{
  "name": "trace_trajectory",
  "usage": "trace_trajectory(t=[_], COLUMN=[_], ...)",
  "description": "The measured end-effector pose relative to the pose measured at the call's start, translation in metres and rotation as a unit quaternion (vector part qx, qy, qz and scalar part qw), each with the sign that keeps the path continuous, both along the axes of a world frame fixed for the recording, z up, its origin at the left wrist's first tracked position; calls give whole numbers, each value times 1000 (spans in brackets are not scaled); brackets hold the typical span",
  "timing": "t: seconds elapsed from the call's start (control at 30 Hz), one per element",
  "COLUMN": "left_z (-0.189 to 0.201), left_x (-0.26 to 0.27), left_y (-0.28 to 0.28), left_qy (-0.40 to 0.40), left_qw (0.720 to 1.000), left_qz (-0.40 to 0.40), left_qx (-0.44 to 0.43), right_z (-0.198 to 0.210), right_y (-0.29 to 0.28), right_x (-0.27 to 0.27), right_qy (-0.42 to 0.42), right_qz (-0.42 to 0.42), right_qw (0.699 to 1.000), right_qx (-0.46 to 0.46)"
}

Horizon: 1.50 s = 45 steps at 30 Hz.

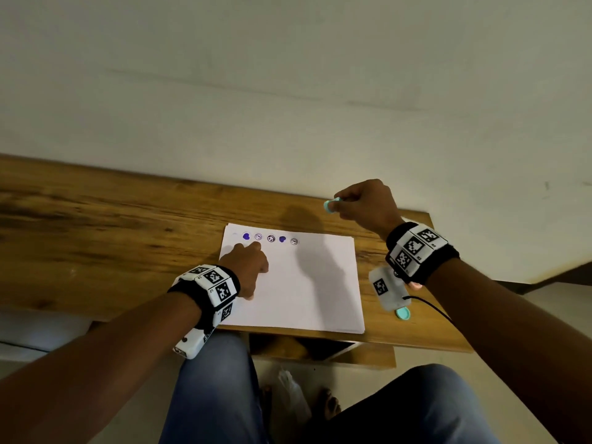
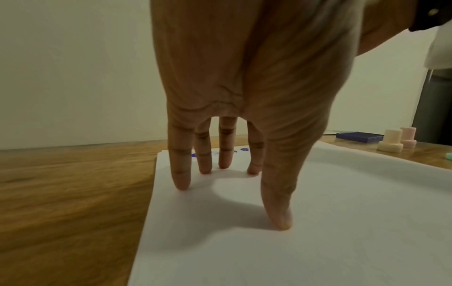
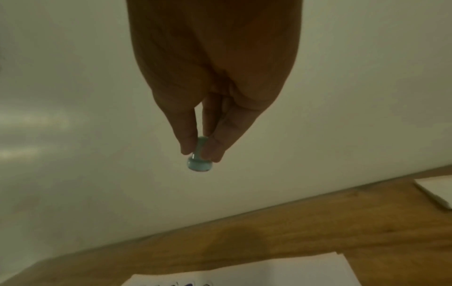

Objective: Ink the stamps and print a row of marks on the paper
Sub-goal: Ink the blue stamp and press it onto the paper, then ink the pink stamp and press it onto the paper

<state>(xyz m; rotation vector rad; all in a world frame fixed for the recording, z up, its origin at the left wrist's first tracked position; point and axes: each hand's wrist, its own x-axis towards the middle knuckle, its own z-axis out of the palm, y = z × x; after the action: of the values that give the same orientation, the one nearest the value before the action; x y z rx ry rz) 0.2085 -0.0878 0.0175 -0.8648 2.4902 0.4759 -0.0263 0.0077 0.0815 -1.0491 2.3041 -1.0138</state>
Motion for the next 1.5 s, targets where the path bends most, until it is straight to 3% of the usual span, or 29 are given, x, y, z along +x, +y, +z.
trace_trajectory(t=[0.27, 0.47, 0.67, 0.83, 0.9, 1.17, 1.5], left_z=[9, 15, 23, 2, -12, -43, -57], left_x=[-5, -20, -67, -116, -130, -160, -163], left_y=[2, 13, 77, 147, 166, 193, 196], left_qy=[-35, 5, 132, 199, 197, 226, 271], left_qw=[999, 996, 990, 964, 958, 954, 948], left_qz=[-9, -11, -21, 13, 18, 39, 36], left_qx=[-31, -86, 43, 178, 208, 193, 161], right_z=[20, 24, 10, -28, -39, -64, -71], right_y=[61, 121, 179, 216, 223, 223, 212], right_x=[-22, -52, -73, -71, -67, -65, -60], right_qy=[-51, -60, -49, 24, 37, 108, 124], right_qz=[-45, -69, -66, 17, 45, 137, 163], right_qw=[994, 989, 995, 998, 995, 979, 972], right_qx=[-83, -113, -57, 62, 81, 105, 114])
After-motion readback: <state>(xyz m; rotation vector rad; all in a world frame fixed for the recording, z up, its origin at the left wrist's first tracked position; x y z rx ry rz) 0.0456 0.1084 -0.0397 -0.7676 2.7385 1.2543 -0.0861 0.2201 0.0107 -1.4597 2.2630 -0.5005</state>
